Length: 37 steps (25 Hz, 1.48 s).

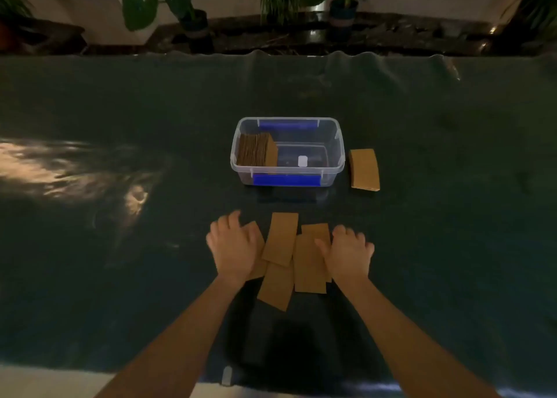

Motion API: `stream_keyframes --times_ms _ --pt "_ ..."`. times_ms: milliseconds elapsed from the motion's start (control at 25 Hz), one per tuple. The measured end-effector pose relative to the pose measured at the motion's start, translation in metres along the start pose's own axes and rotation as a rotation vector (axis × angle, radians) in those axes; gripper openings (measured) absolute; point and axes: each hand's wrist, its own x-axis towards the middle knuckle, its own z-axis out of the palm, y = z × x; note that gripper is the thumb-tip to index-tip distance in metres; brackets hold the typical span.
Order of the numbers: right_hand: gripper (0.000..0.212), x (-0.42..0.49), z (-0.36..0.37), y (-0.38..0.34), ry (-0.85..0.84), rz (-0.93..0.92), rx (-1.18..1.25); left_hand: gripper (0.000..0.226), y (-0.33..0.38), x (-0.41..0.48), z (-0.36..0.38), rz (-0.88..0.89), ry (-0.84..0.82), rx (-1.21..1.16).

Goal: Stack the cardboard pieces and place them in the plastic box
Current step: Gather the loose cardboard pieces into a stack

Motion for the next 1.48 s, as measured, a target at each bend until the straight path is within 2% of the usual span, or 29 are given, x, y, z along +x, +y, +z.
stream_keyframes --times_ms 80,120,200,320,440,600,760,880,960,1000,1120,1200,1320,1480 --pt "0.058 -0.005 0.006 -0.001 -0.121 0.121 -0.086 0.058 -0.008 -0.010 0.004 -0.246 -0.127 0.083" --pt "0.064 -0.006 0.010 -0.002 -0.135 0.145 -0.101 0.066 -0.012 -0.013 0.008 -0.292 -0.168 0.119" --pt "0.071 -0.006 0.013 -0.009 -0.169 0.195 -0.060 0.078 -0.008 -0.014 0.012 -0.321 -0.197 0.127" --pt "0.070 0.000 0.014 -0.021 -0.181 0.215 -0.019 0.090 0.010 -0.007 0.014 -0.304 -0.236 0.148" --pt "0.064 0.001 0.013 -0.025 -0.208 0.245 0.057 0.089 0.013 -0.008 0.017 -0.322 -0.284 0.125" --pt "0.025 0.006 0.003 -0.016 -0.200 0.278 0.337 0.088 0.009 -0.003 0.014 -0.377 -0.300 0.058" --pt "0.028 0.010 -0.015 -0.008 -0.129 0.363 0.678 0.087 0.008 -0.005 0.012 -0.387 -0.303 0.015" --pt "0.022 0.020 -0.012 -0.035 -0.287 0.318 0.813 0.075 0.005 -0.004 0.009 -0.427 -0.325 -0.038" --pt "0.029 0.025 0.003 -0.058 -0.367 0.297 0.659 0.061 0.003 -0.002 0.006 -0.473 -0.331 -0.086" --pt "0.030 0.026 0.010 -0.069 -0.356 0.280 0.522 0.056 0.001 -0.001 0.006 -0.495 -0.330 -0.105" --pt "0.035 0.022 0.027 -0.085 -0.217 0.226 0.200 0.056 -0.001 0.006 0.005 -0.534 -0.346 -0.157" --pt "0.036 0.016 0.033 -0.095 -0.169 0.174 0.160 0.061 0.001 0.008 0.006 -0.541 -0.371 -0.190" --pt "0.033 0.009 0.037 -0.108 -0.187 0.078 0.185 0.061 0.005 0.008 0.009 -0.540 -0.372 -0.253" --pt "0.038 0.005 0.022 -0.077 -0.211 0.009 0.169 0.056 0.005 0.009 0.010 -0.533 -0.370 -0.207"
